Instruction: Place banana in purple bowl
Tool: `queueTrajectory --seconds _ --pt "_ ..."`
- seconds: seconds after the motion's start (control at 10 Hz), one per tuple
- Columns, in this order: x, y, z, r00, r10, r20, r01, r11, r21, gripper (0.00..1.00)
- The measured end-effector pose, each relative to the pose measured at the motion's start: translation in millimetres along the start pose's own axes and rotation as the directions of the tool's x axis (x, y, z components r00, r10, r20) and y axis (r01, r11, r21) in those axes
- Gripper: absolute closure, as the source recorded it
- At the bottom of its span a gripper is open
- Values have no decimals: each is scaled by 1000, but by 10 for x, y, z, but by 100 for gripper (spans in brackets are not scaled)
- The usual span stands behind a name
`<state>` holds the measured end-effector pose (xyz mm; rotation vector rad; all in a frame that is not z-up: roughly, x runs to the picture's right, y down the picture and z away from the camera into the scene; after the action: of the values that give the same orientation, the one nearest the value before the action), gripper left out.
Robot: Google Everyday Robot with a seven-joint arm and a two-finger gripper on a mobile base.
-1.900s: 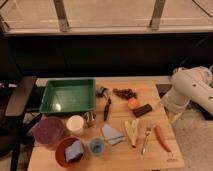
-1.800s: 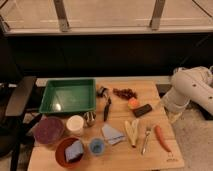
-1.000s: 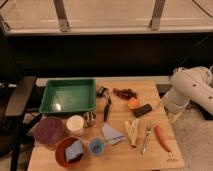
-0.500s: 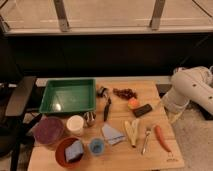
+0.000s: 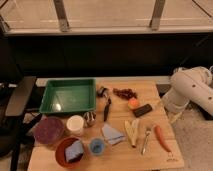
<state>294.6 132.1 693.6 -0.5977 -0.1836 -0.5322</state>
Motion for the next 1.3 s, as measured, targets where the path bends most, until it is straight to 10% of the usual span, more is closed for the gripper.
queueTrajectory --seconds 0.3,0.5,0.8,0.9,1.0,1.3 --pt "-438 -122 91 962 -272 25 272 962 16 40" --pt "-870 -211 161 870 -489 55 487 872 47 40" --pt "-1504 -242 272 685 -712 153 704 701 110 40" --pt "-1576 -232 277 657 -735 165 726 676 122 40" --pt "-1636 -237 281 635 -753 173 743 657 130 40" --pt "-1619 -234 326 639 -752 164 743 658 122 40"
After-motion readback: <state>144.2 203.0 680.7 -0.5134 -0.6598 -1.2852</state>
